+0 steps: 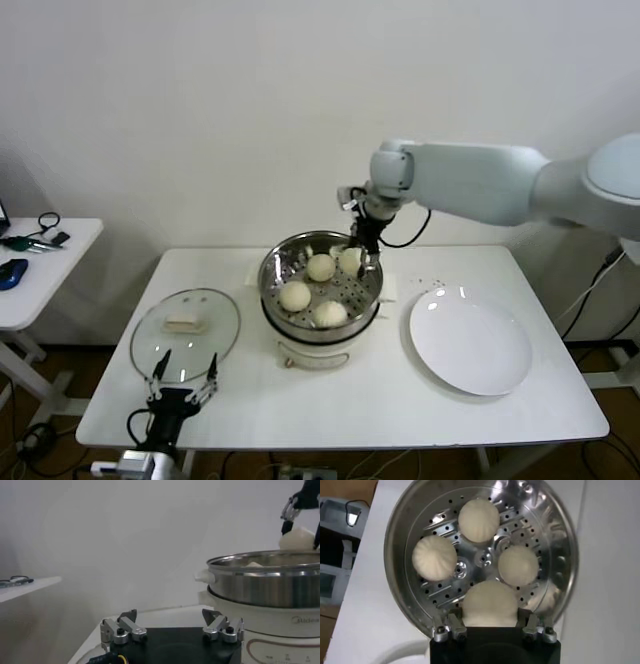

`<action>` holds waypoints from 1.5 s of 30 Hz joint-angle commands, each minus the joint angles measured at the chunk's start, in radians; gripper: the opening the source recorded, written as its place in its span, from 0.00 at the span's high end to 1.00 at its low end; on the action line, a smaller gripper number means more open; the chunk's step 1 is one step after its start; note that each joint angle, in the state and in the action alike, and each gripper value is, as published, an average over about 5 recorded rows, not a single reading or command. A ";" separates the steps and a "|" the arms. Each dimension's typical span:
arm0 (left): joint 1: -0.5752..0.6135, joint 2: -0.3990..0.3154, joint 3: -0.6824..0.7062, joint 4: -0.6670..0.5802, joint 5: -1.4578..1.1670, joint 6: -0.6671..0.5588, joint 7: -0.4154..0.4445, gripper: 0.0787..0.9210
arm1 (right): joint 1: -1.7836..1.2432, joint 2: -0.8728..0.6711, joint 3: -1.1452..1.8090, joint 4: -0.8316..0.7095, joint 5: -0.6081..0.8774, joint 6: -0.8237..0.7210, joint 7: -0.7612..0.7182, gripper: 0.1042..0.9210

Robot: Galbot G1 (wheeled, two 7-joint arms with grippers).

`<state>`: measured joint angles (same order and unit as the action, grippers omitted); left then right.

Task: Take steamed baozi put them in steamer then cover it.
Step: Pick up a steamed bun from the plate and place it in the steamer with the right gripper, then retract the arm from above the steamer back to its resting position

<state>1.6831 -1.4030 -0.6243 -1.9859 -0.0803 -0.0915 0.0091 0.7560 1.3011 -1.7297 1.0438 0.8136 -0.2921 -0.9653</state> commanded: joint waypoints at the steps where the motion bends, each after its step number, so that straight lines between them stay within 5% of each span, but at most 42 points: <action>1: -0.003 0.003 0.001 0.010 -0.004 0.000 0.000 0.12 | -0.089 0.038 -0.021 -0.030 -0.005 -0.006 0.012 0.27; 19: 0.001 0.006 0.001 0.011 -0.005 -0.003 0.000 0.12 | -0.108 0.032 -0.005 -0.052 -0.031 -0.010 0.027 0.25; 27: -0.001 0.007 0.000 0.007 -0.005 -0.001 -0.001 0.12 | -0.082 0.019 0.013 -0.040 -0.006 -0.017 0.029 0.13; 36: -0.002 0.008 0.001 0.002 -0.002 0.000 0.000 0.12 | -0.010 -0.058 0.055 0.000 0.019 0.001 0.003 0.12; 45: -0.014 0.000 -0.004 -0.005 0.031 0.004 0.000 0.12 | -0.020 -0.244 0.207 0.075 -0.004 0.213 0.209 0.12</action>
<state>1.6737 -1.3975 -0.6268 -1.9858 -0.0715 -0.0904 0.0086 0.7251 1.2180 -1.6426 1.0589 0.8210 -0.2462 -0.9155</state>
